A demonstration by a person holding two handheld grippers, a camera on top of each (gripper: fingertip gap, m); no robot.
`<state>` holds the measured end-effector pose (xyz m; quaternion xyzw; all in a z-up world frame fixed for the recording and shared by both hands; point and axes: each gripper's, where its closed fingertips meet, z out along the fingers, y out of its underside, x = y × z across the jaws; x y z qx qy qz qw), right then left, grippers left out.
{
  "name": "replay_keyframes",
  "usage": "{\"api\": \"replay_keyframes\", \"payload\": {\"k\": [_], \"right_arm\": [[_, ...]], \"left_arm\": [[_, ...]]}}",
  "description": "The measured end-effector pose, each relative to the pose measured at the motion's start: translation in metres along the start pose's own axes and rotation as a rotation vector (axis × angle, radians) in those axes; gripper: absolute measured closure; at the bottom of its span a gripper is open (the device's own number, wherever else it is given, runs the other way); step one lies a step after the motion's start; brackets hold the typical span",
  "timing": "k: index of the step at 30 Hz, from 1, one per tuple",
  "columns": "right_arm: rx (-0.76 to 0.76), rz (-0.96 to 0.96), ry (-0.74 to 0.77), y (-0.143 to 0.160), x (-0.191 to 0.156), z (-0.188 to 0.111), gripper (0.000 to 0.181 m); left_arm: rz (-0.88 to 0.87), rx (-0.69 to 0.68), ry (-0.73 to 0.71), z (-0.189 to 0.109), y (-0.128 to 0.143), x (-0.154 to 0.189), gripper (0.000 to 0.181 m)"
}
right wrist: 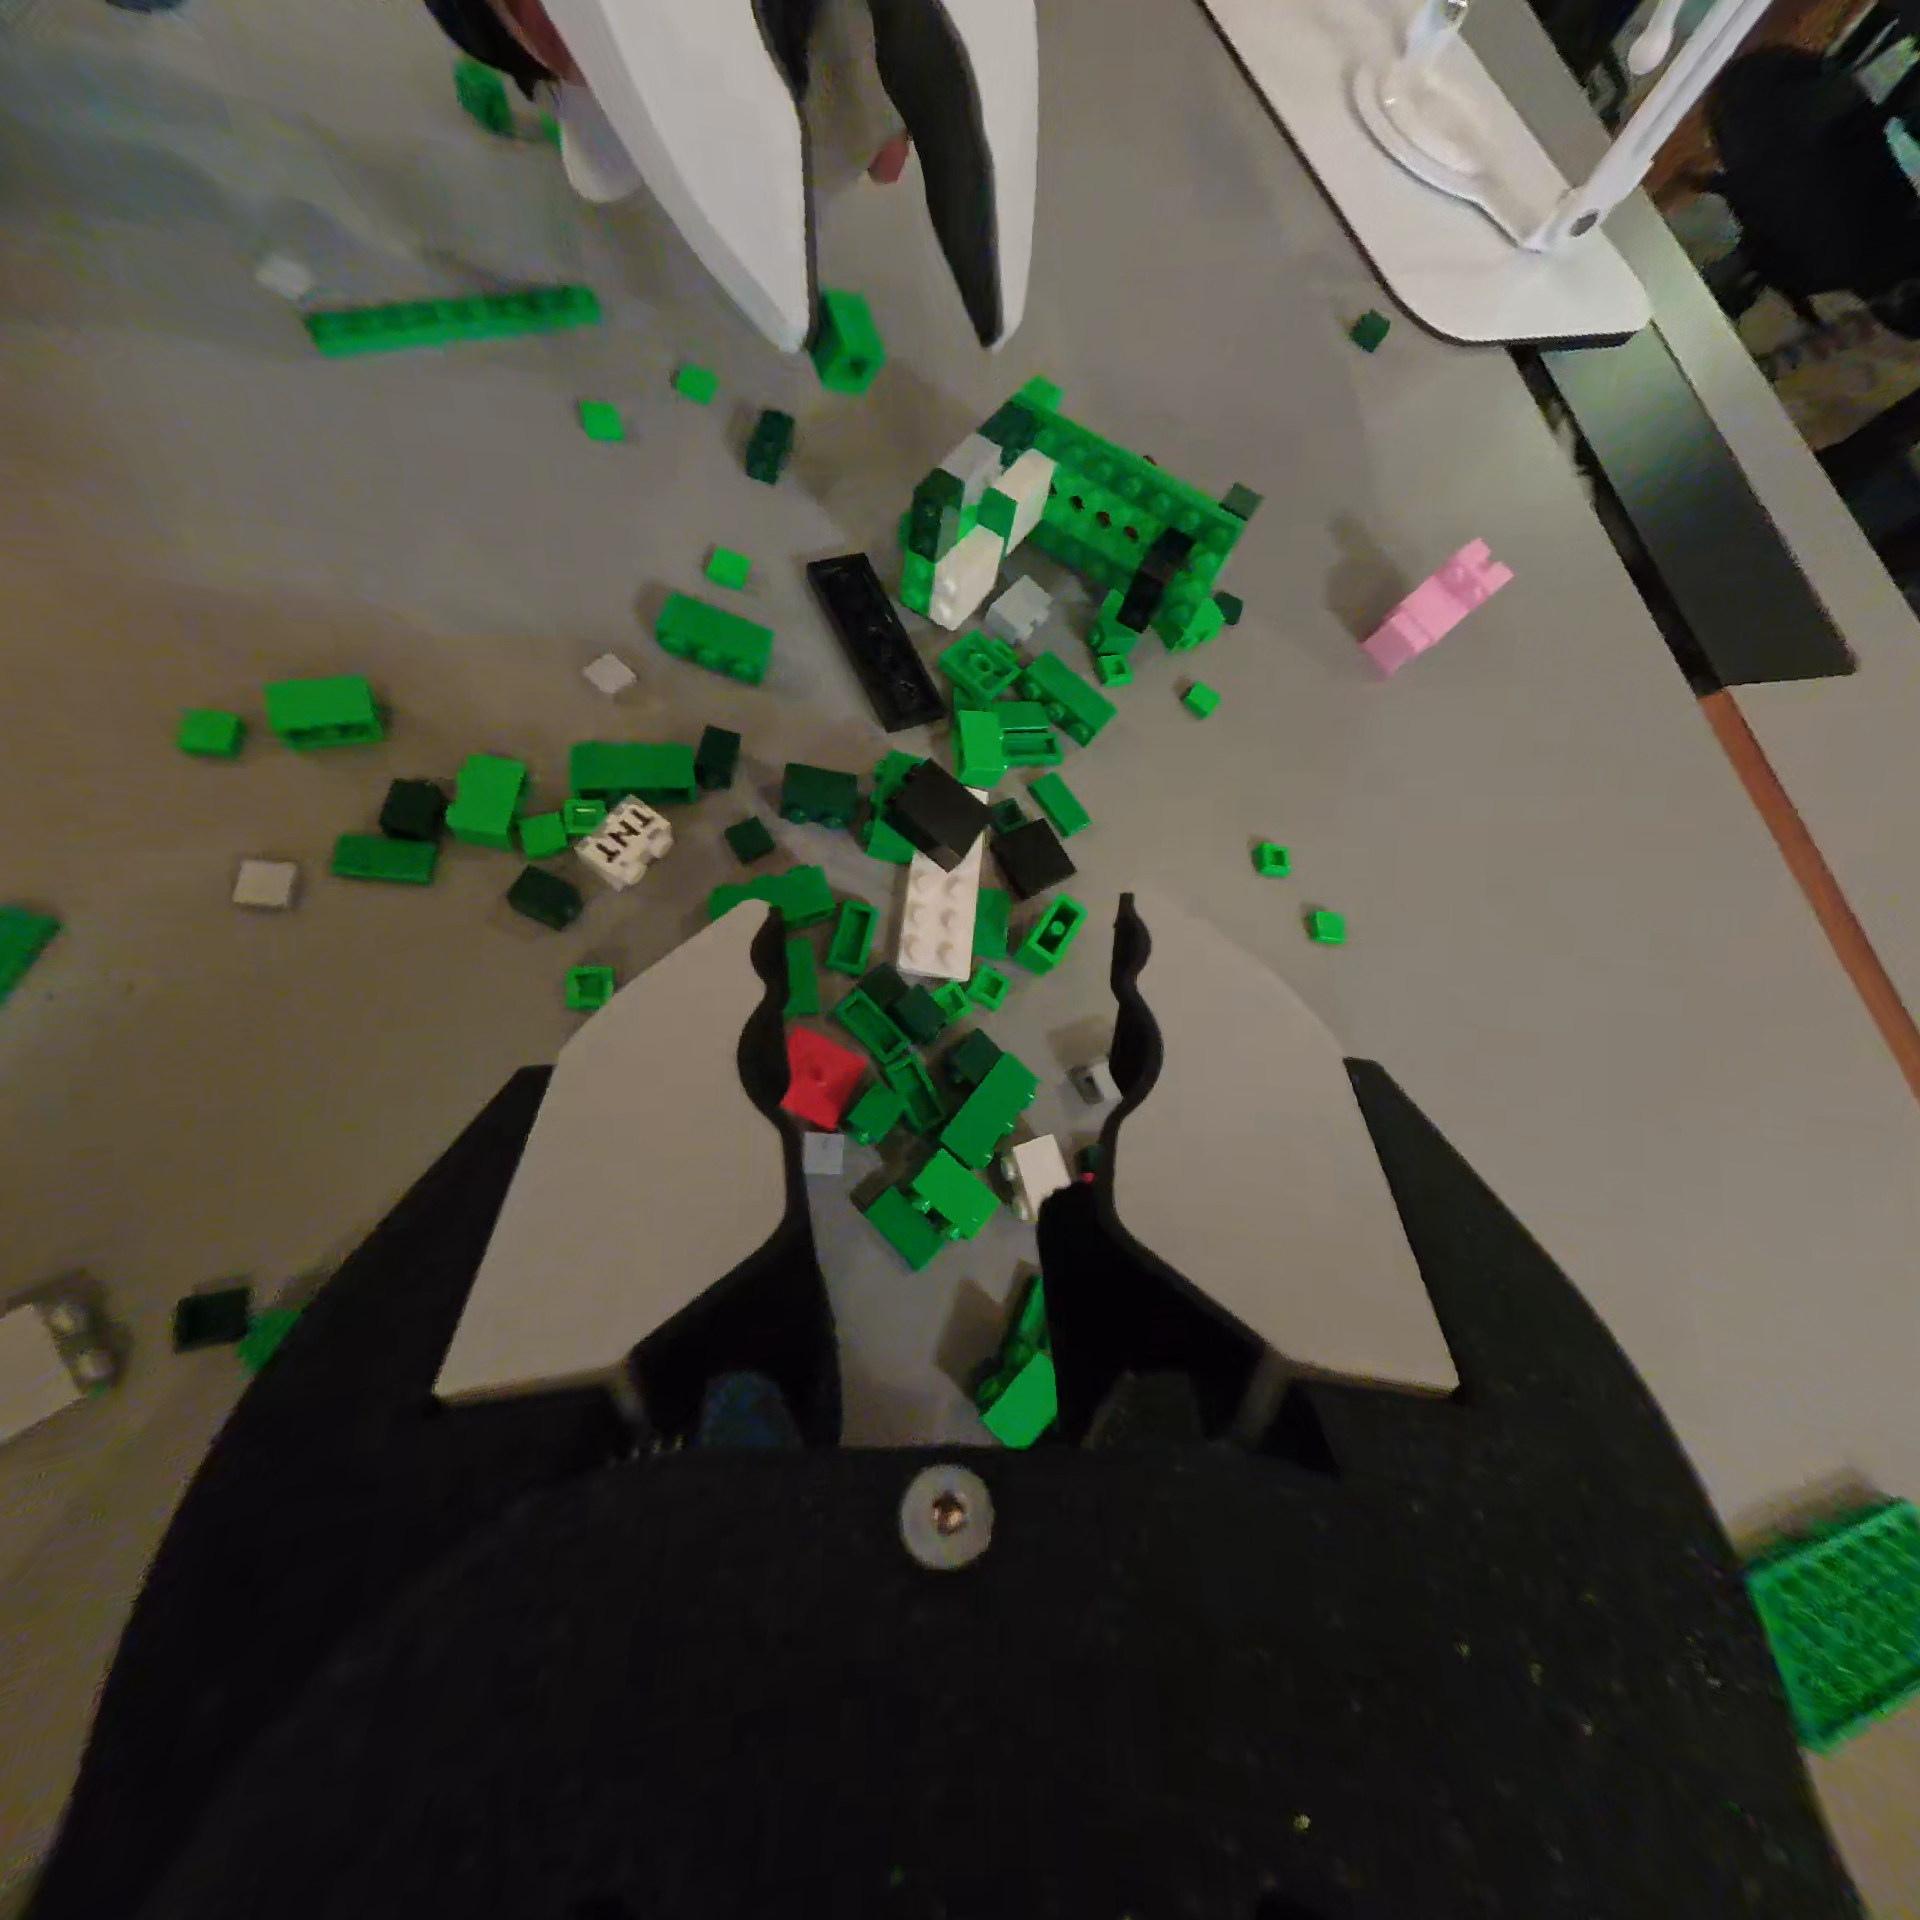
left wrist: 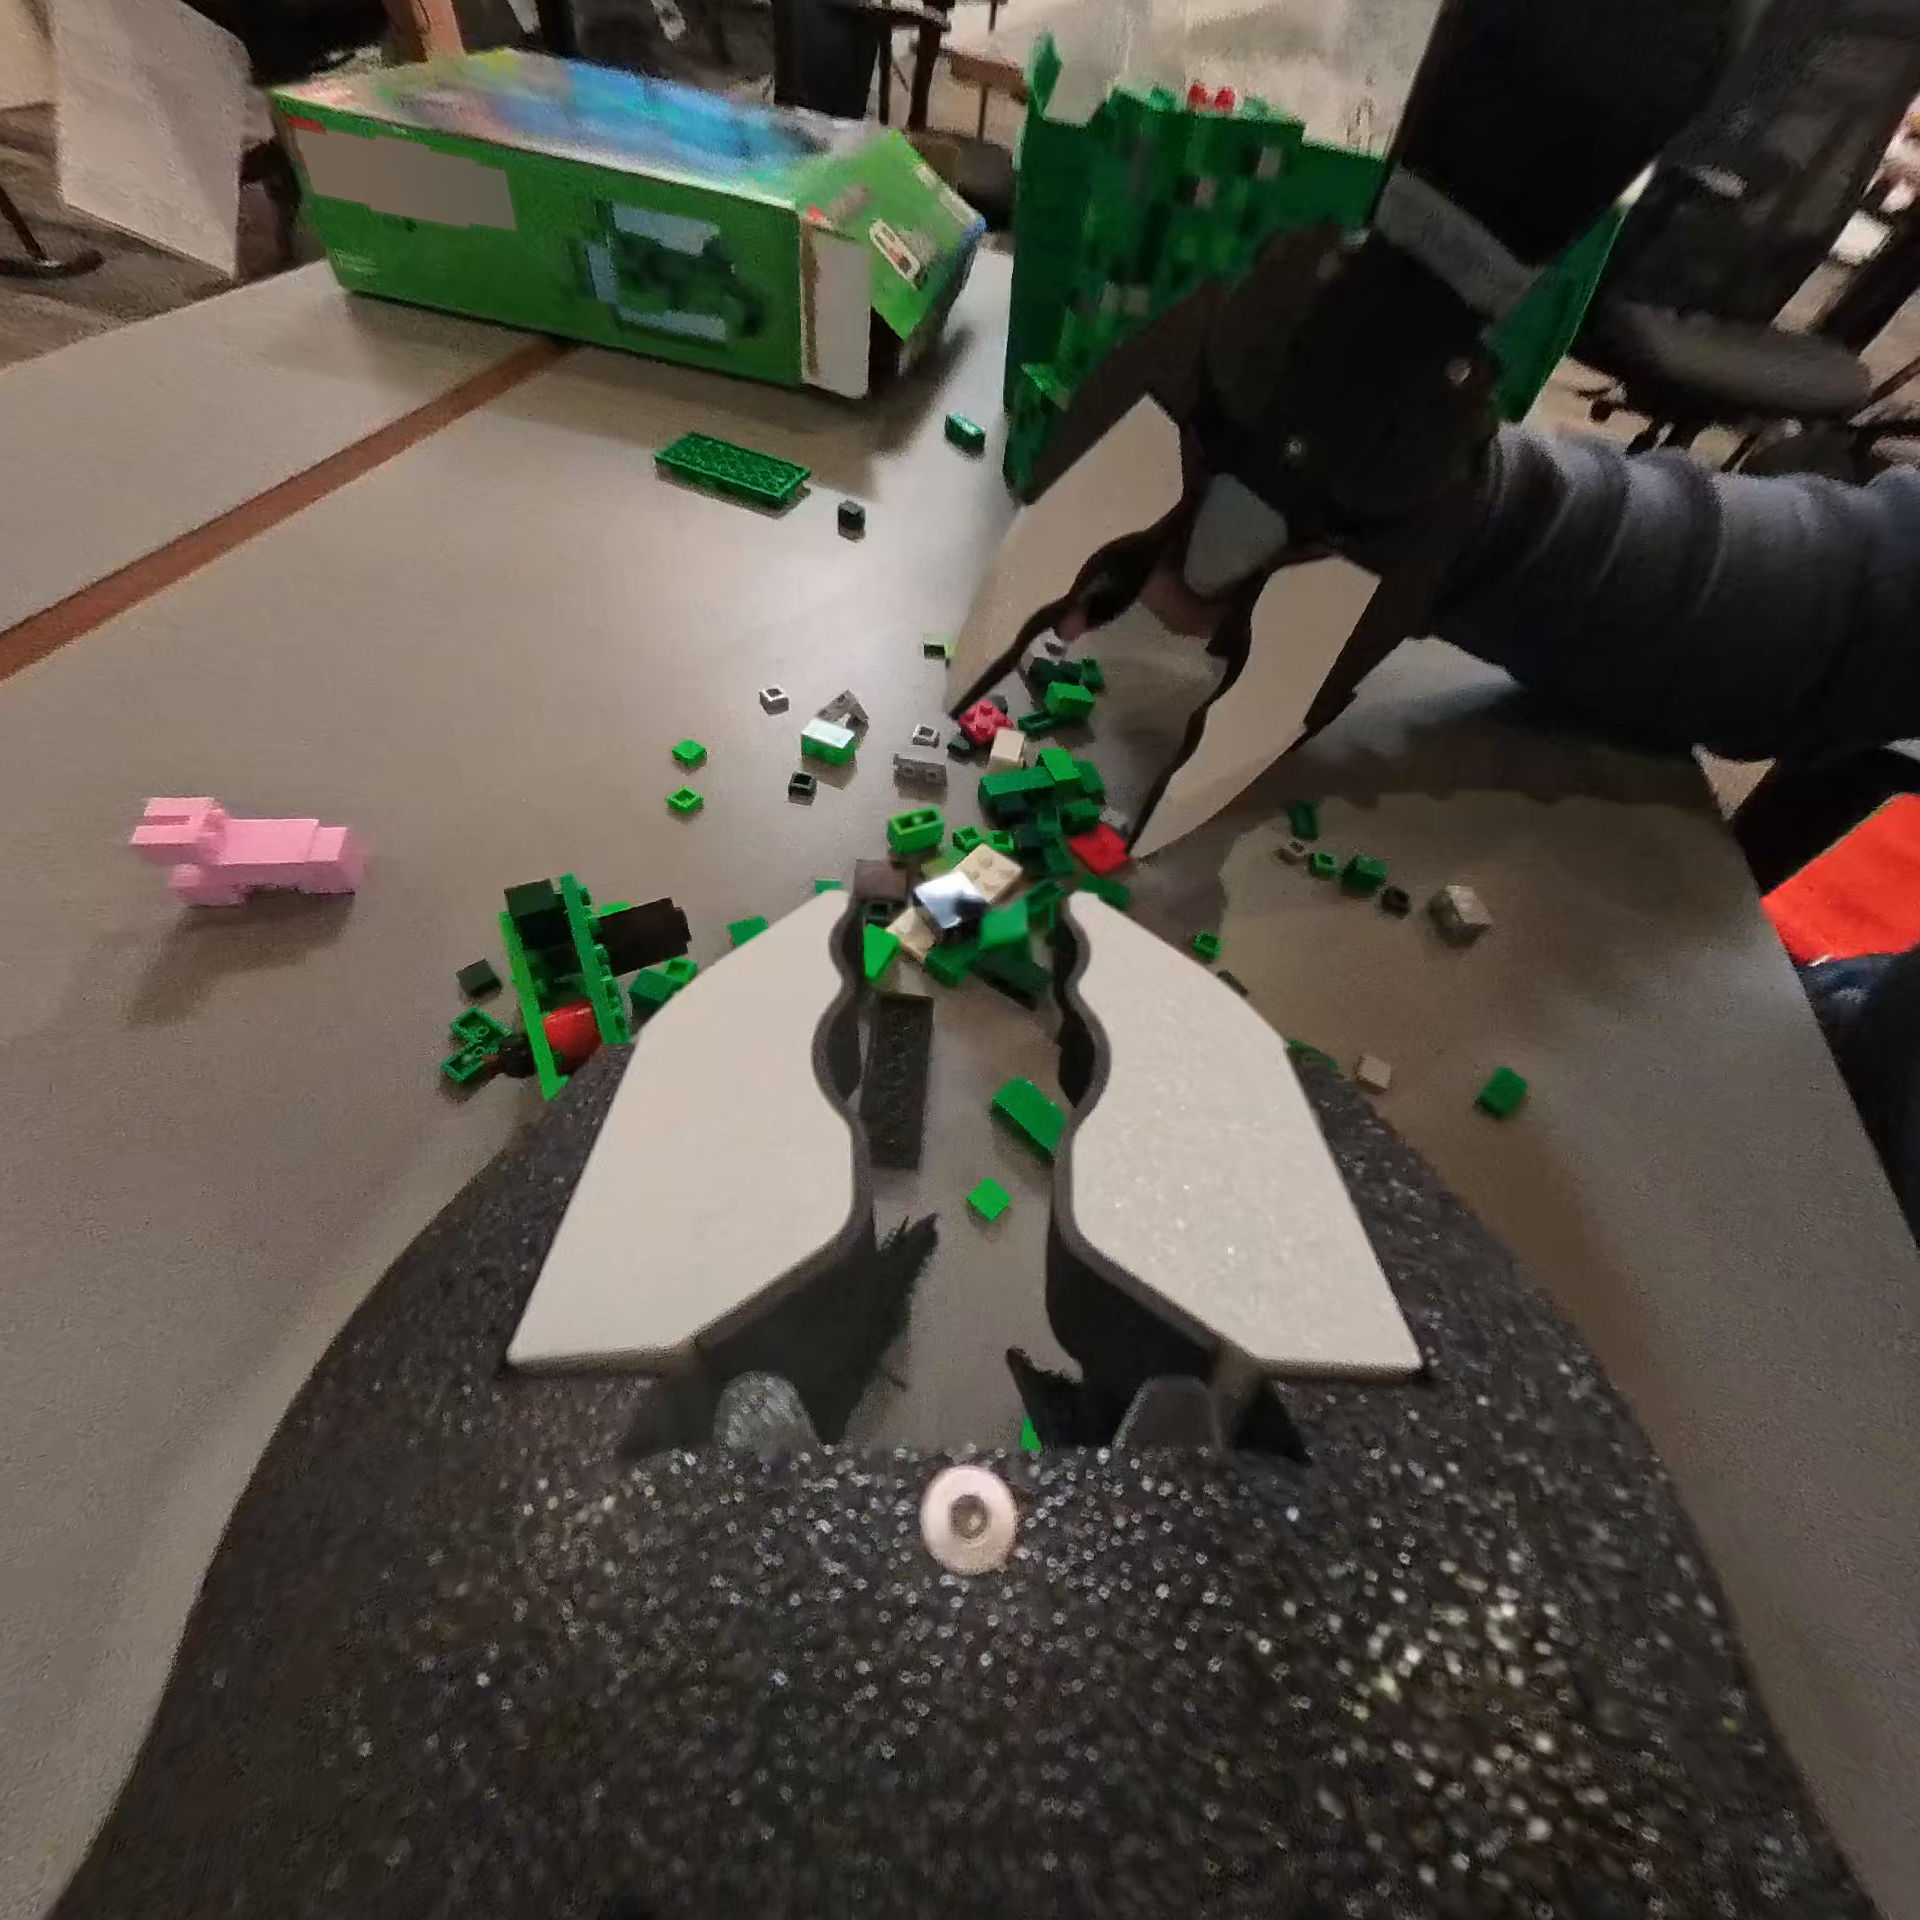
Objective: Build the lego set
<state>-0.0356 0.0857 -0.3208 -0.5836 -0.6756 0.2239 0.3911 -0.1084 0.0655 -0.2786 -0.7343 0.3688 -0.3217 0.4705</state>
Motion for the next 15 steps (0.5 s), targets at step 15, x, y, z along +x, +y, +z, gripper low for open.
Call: {"api": "replay_keyframes", "payload": {"k": [15], "right_arm": [[0.209,0.136,0.175,-0.027,0.018,-0.007,0.137]], "left_arm": [[-0.150,0.056,-0.313,-0.024,0.004,-0.057,0.125]]}}
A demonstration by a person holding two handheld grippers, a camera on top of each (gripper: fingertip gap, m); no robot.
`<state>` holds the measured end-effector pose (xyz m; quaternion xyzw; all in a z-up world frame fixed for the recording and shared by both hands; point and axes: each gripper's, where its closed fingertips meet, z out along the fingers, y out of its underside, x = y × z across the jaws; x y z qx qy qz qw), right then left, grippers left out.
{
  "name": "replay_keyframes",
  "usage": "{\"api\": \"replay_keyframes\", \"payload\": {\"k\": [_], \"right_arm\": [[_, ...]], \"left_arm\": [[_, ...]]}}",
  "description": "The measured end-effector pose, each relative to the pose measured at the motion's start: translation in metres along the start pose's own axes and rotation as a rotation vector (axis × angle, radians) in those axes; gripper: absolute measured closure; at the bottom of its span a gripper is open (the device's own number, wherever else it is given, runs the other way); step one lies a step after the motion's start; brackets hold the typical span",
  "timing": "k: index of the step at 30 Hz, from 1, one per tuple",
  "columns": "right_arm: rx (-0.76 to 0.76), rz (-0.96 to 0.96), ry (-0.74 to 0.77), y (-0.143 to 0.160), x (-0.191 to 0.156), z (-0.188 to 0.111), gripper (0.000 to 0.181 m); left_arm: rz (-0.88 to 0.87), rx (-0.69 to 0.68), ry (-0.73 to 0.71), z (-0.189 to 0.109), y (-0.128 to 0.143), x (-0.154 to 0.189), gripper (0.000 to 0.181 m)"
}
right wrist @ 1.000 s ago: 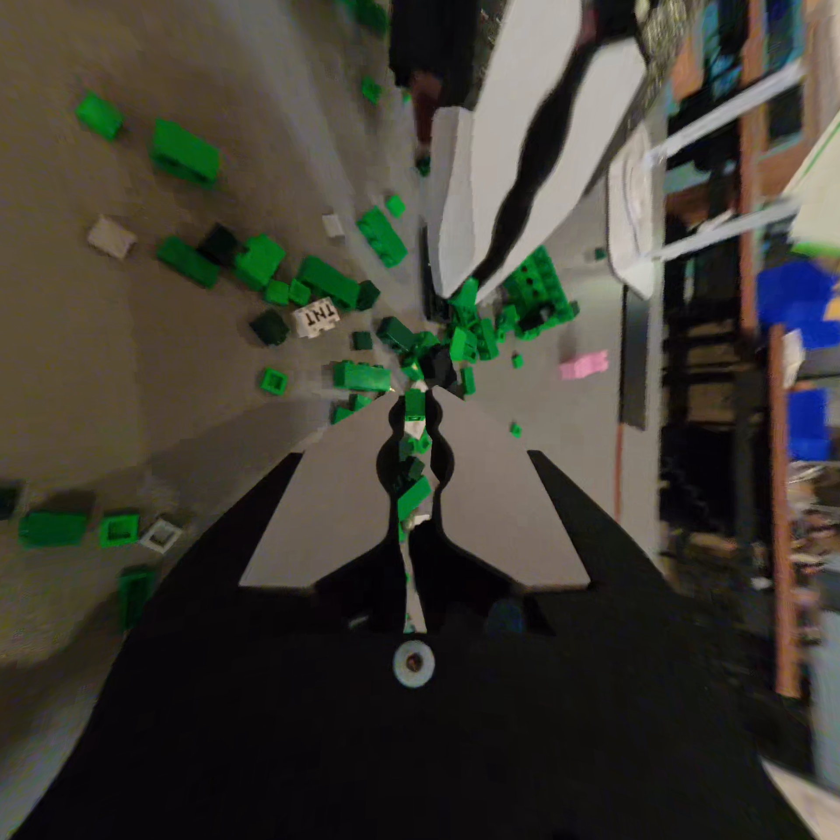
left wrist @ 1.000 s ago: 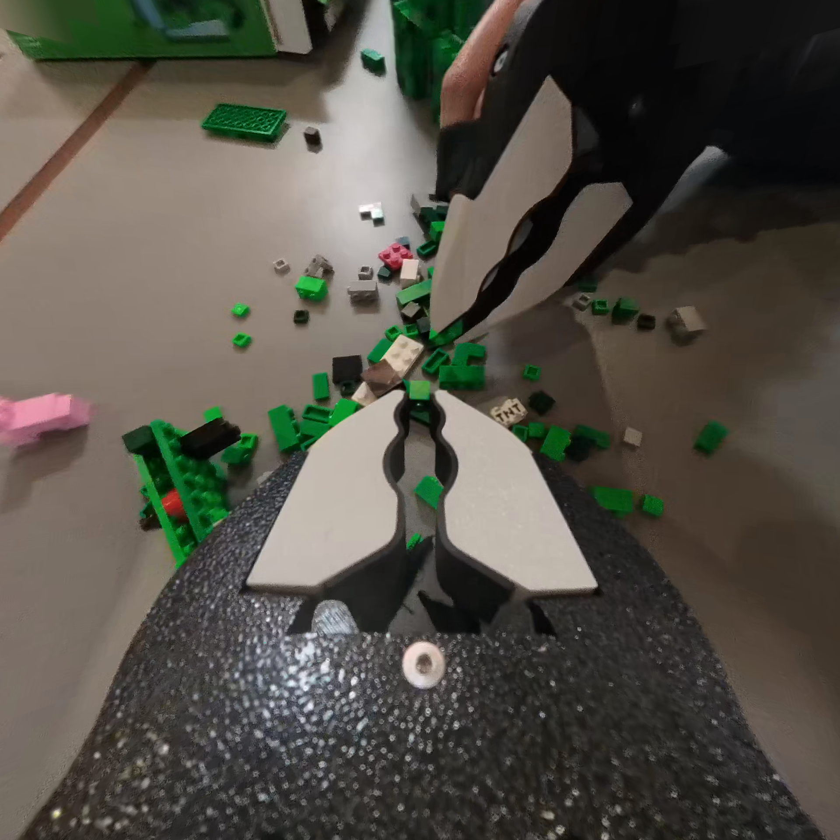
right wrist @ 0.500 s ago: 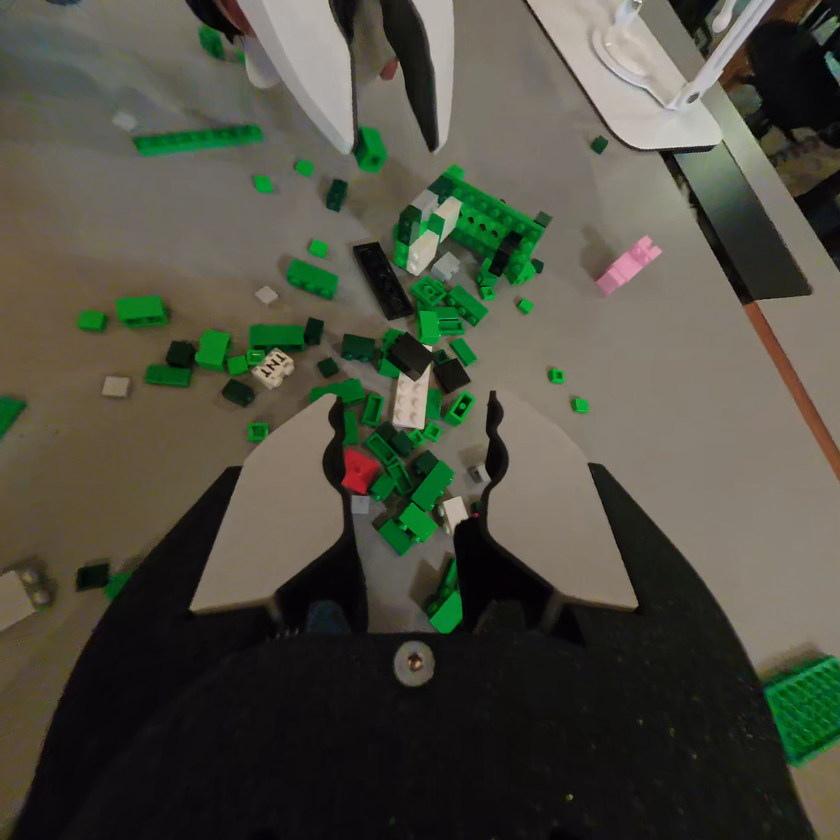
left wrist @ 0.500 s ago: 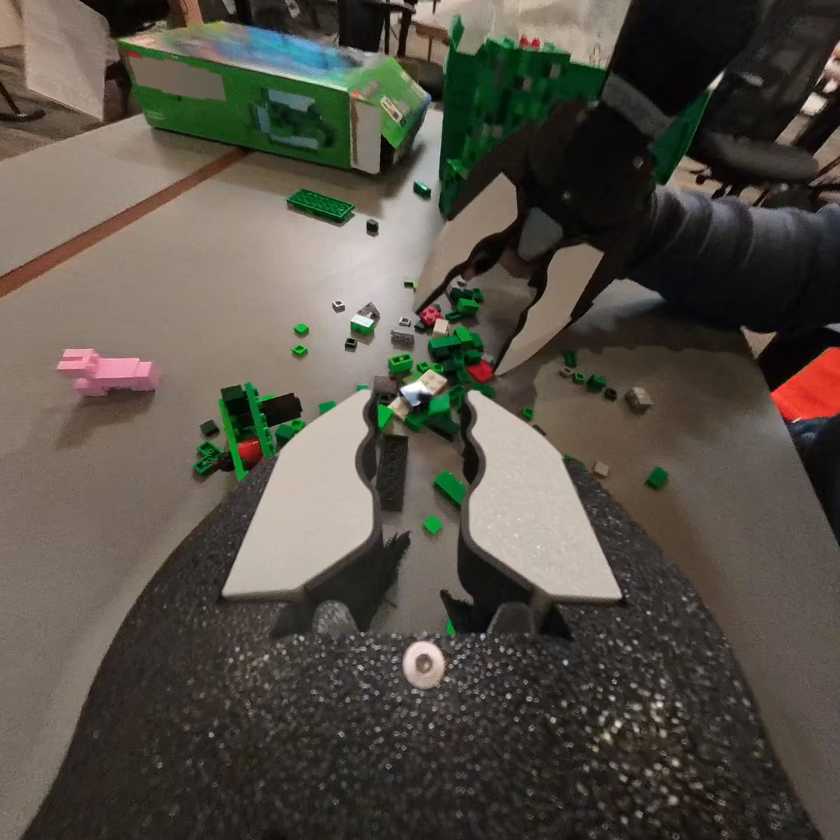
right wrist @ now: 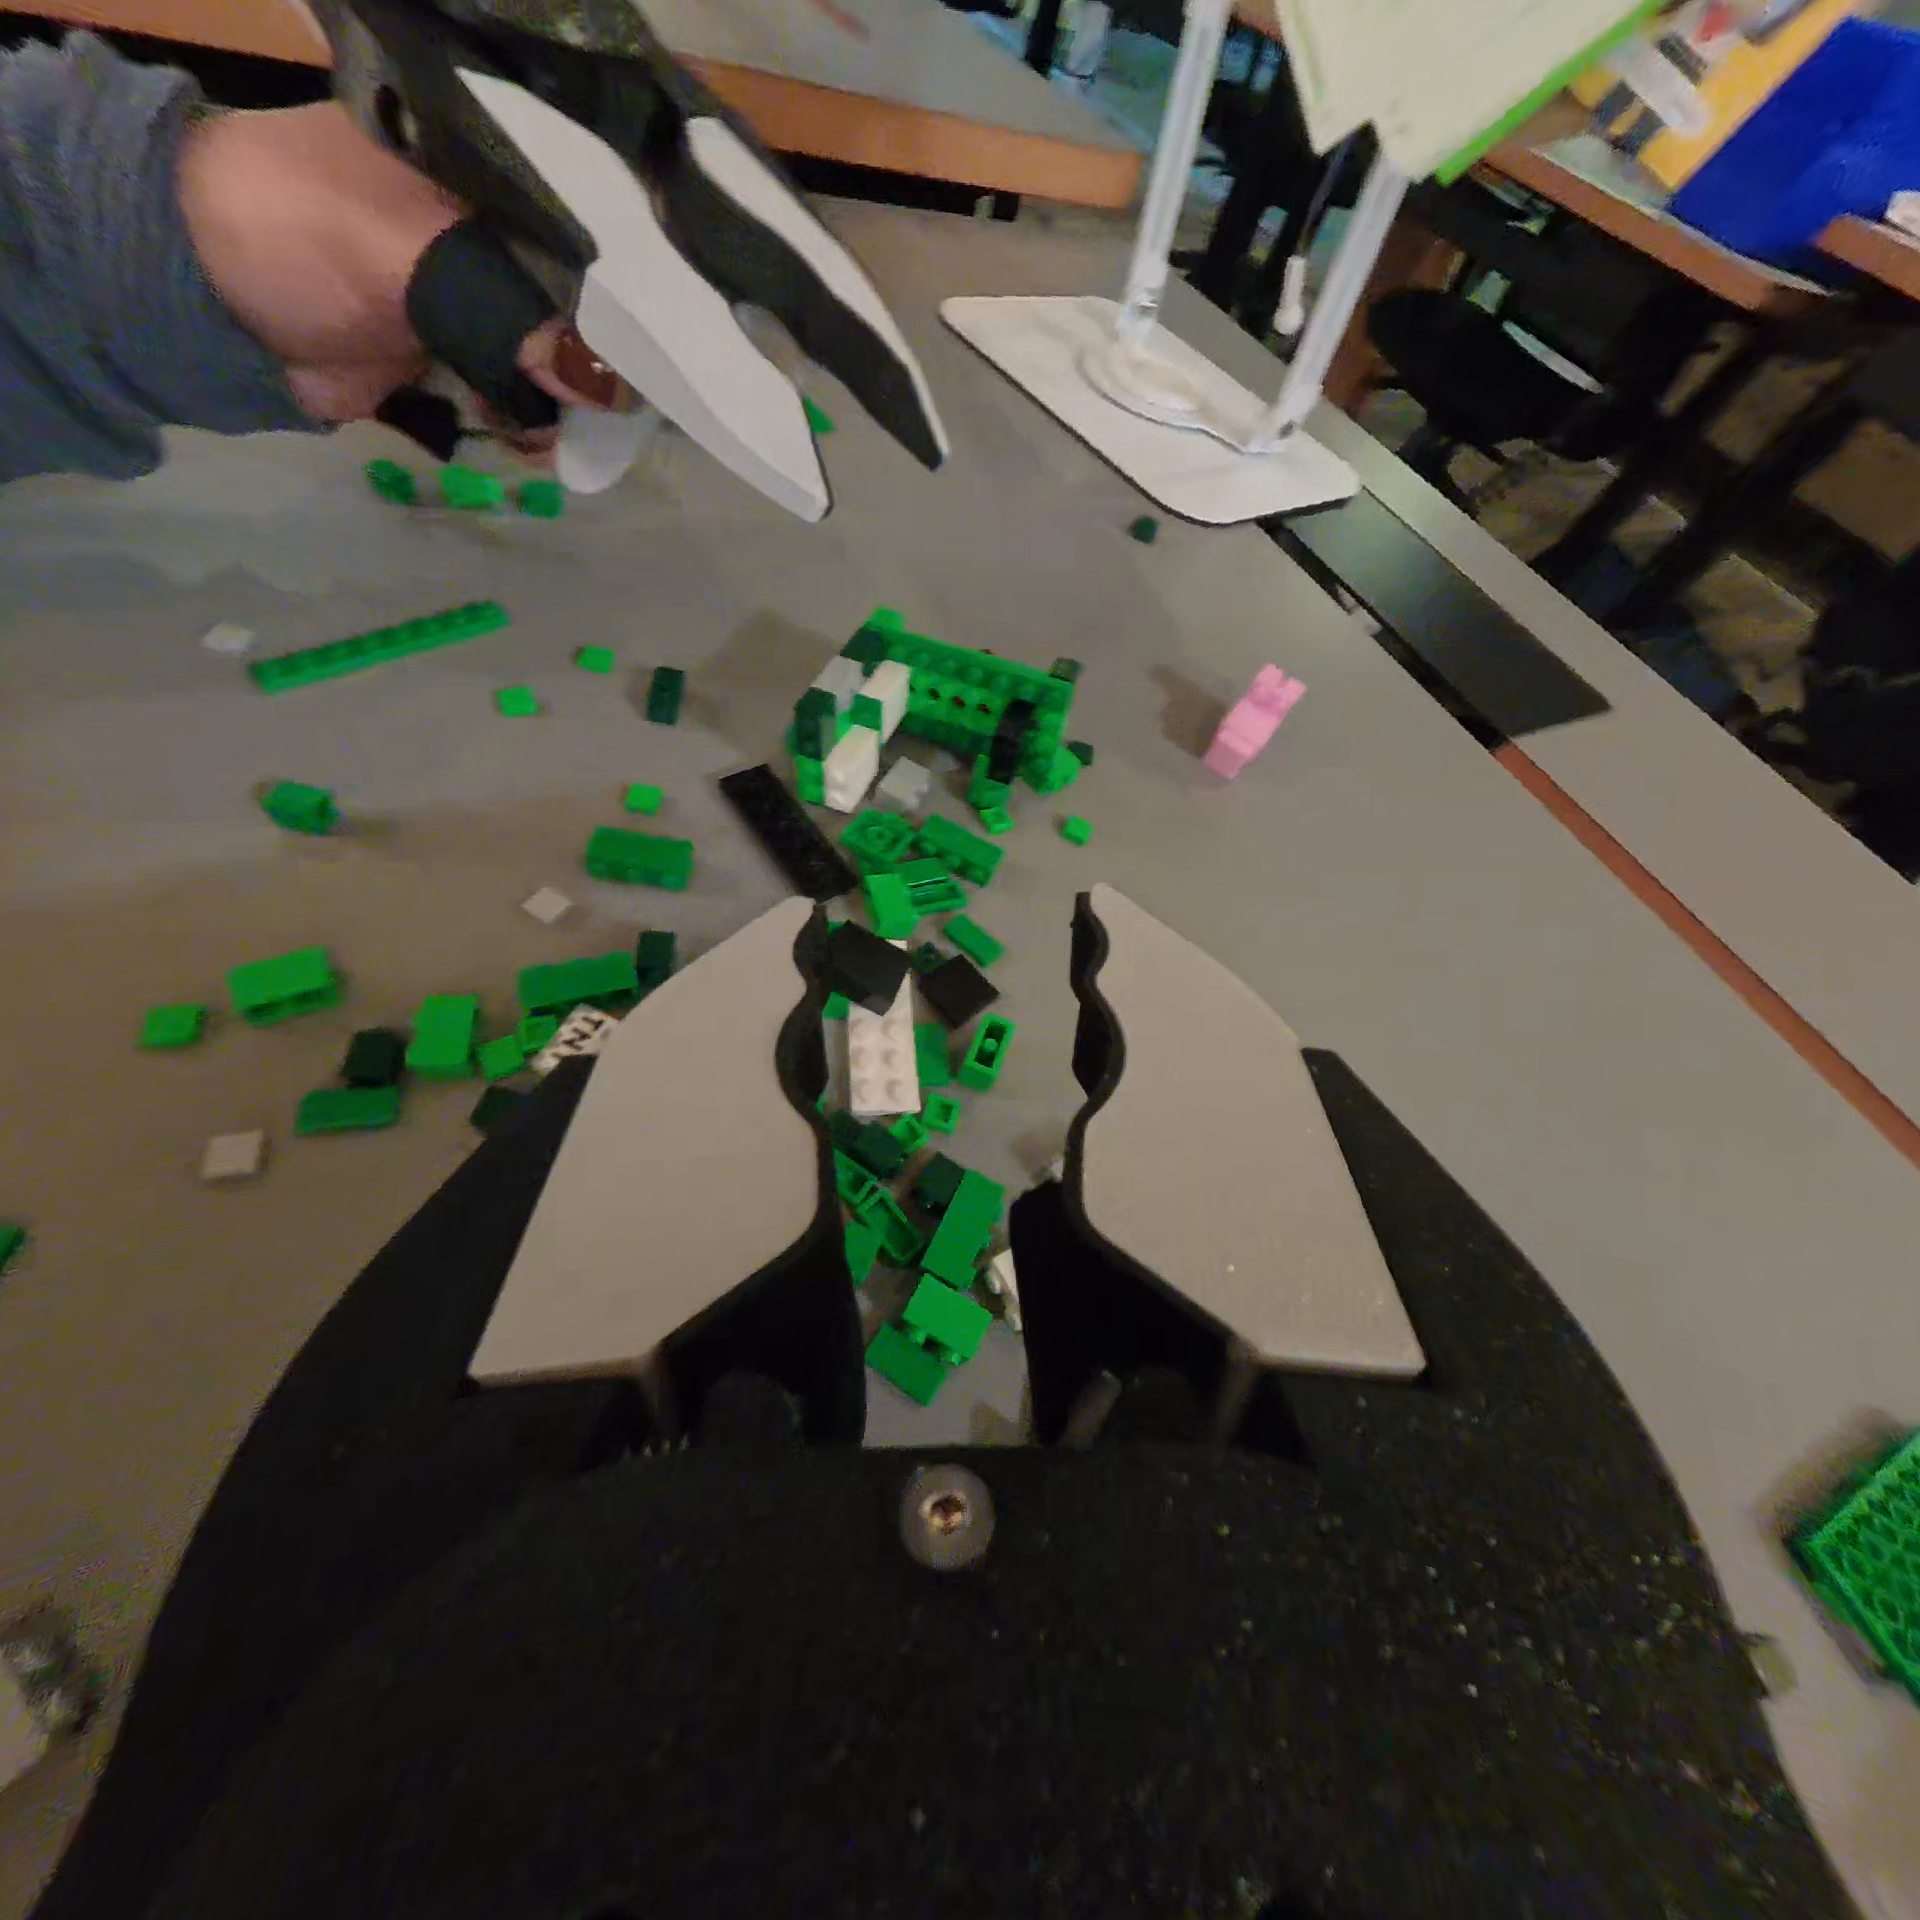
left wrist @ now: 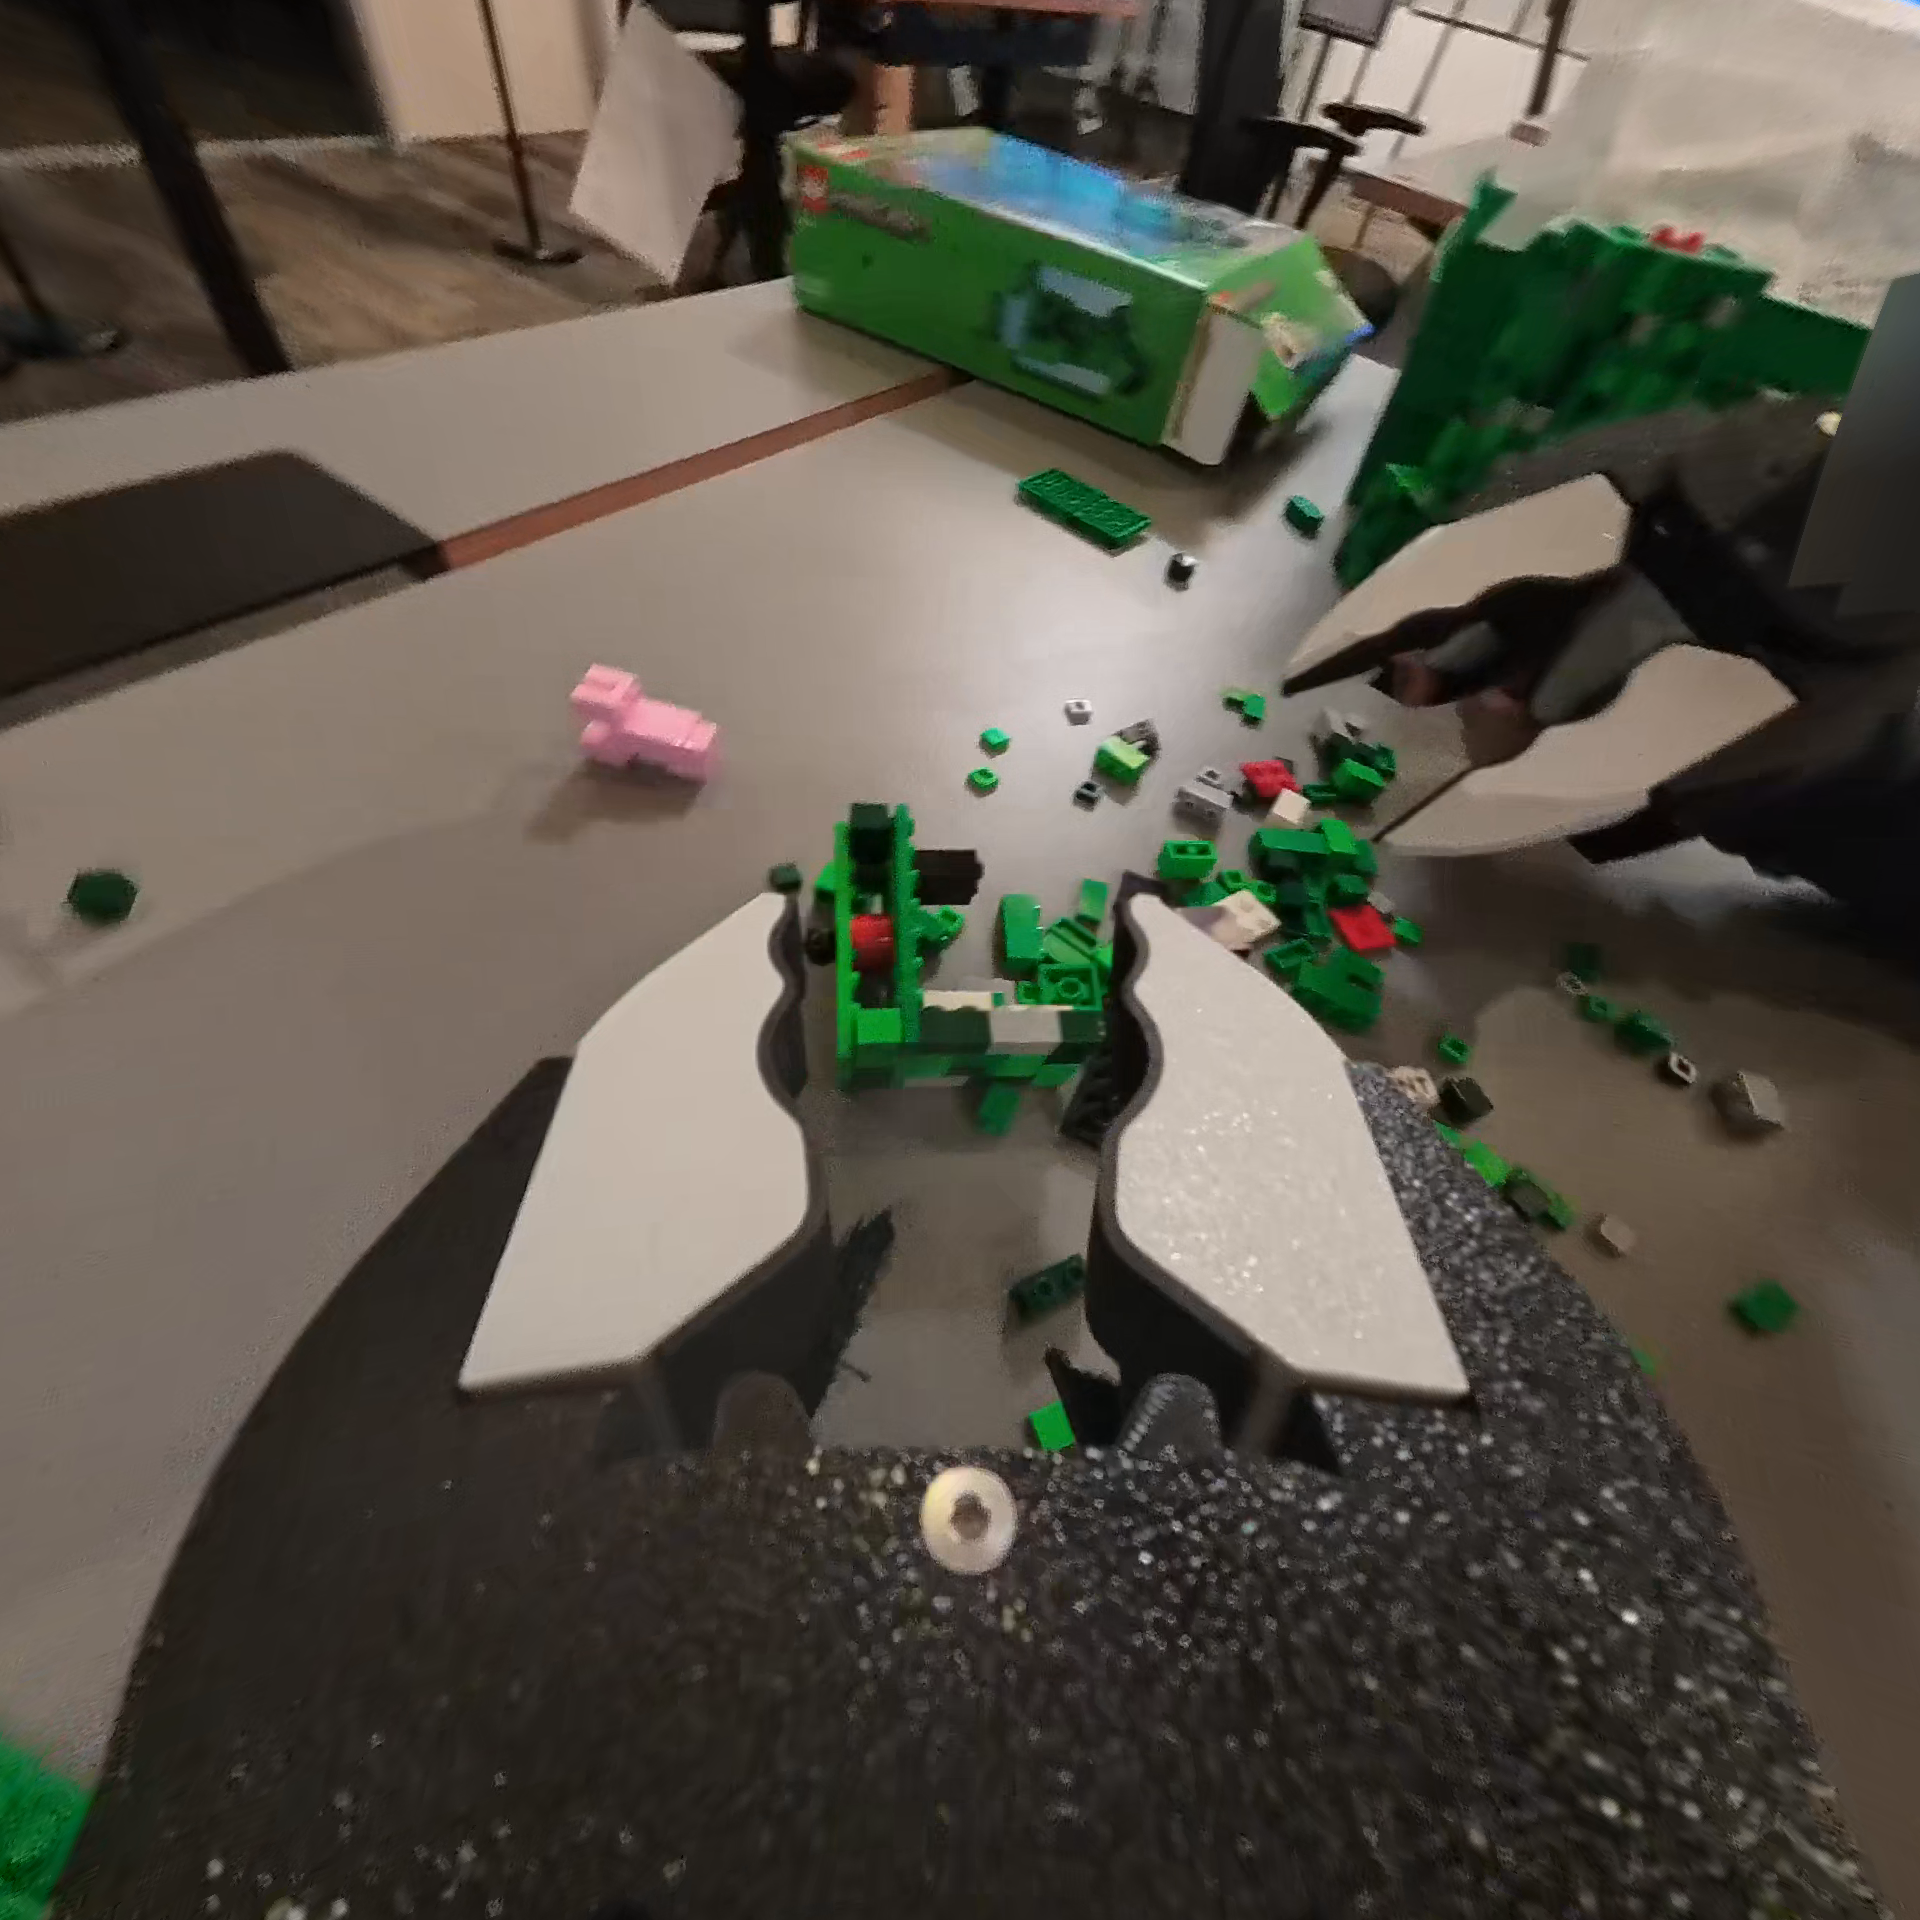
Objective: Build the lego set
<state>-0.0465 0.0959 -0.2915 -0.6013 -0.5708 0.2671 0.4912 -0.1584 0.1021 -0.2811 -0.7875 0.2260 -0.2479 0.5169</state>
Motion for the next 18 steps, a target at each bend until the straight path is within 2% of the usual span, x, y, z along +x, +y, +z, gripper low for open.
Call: {"api": "replay_keyframes", "payload": {"k": [2,5,8,10,13,15,18], "right_arm": [[0.006,0.002,0.041,0.000,0.005,0.002,0.138],[-0.006,0.006,0.028,0.003,0.001,0.006,0.140],[-0.001,0.027,-0.006,0.002,-0.002,0.010,0.140],[-0.005,0.060,-0.026,0.000,0.001,0.017,0.141],[-0.049,0.084,-0.019,-0.002,0.010,0.040,0.143],[-0.121,0.079,0.012,0.001,0.016,0.059,0.143],[-0.196,0.098,0.001,0.005,0.014,0.084,0.142]], "left_arm": [[-0.073,-0.005,-0.031,0.005,0.003,-0.008,0.126],[-0.066,-0.081,-0.045,0.019,0.006,-0.012,0.127],[-0.009,-0.277,-0.060,0.034,0.017,-0.018,0.124],[-0.029,-0.469,-0.010,0.041,0.035,-0.015,0.122],[-0.012,-0.669,-0.011,0.043,0.055,-0.016,0.135],[-0.009,-0.678,-0.021,0.047,0.056,-0.017,0.148],[-0.069,-0.624,-0.013,0.053,0.054,-0.015,0.149]]}}
